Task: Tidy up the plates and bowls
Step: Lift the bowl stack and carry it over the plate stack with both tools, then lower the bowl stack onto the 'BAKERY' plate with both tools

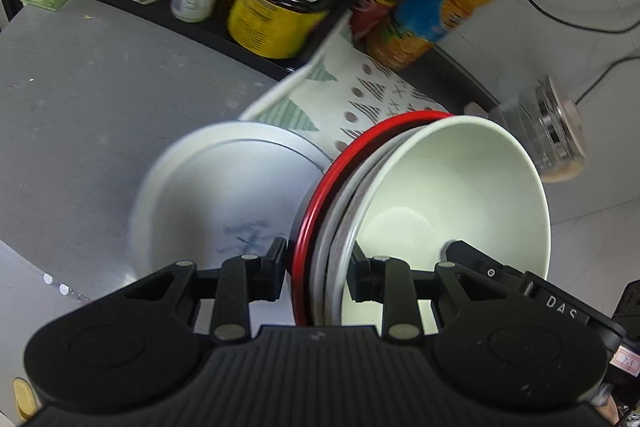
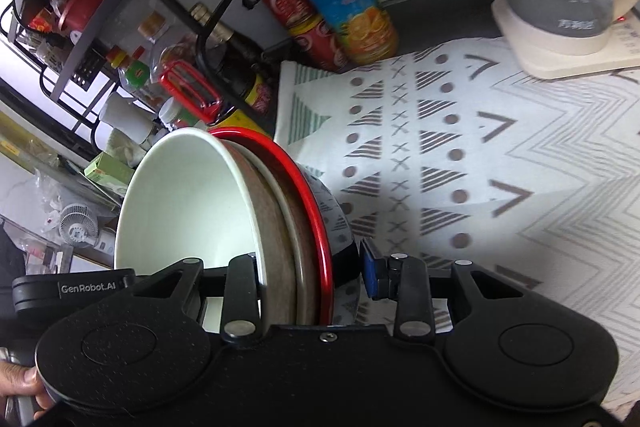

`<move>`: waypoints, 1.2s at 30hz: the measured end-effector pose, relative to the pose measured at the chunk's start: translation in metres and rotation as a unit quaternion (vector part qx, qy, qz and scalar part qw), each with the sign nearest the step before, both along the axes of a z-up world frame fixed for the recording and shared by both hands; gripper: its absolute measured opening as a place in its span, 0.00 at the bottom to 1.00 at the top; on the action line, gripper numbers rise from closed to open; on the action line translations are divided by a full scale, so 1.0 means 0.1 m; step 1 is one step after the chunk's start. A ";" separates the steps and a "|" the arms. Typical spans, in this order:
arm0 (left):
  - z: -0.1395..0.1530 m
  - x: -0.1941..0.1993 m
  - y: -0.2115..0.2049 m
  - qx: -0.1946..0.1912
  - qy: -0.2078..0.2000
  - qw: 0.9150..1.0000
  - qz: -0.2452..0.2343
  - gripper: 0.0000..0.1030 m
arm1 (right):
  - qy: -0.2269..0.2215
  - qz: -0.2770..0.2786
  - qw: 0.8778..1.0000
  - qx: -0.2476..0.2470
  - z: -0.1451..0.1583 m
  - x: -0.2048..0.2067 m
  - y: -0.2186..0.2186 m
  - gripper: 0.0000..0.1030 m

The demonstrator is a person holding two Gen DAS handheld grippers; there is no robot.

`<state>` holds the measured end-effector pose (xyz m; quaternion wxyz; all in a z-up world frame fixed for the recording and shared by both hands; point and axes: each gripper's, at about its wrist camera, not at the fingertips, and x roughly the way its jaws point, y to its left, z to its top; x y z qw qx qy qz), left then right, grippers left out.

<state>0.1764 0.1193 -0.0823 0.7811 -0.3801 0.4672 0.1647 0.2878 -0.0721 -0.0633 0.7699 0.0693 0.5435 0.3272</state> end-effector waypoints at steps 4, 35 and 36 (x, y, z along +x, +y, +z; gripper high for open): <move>-0.06 -0.08 0.22 -0.007 0.005 1.000 0.000 0.27 | 0.006 0.001 1.000 -0.009 -0.05 -0.07 0.21 0.33; -0.62 0.03 0.93 -0.059 0.035 0.995 -0.077 0.27 | 0.062 -0.038 0.993 -0.092 -0.51 -0.34 0.68 0.32; -0.62 0.03 0.93 -0.060 0.034 0.995 -0.078 0.27 | 0.061 -0.037 0.993 -0.093 -0.51 -0.34 0.68 0.32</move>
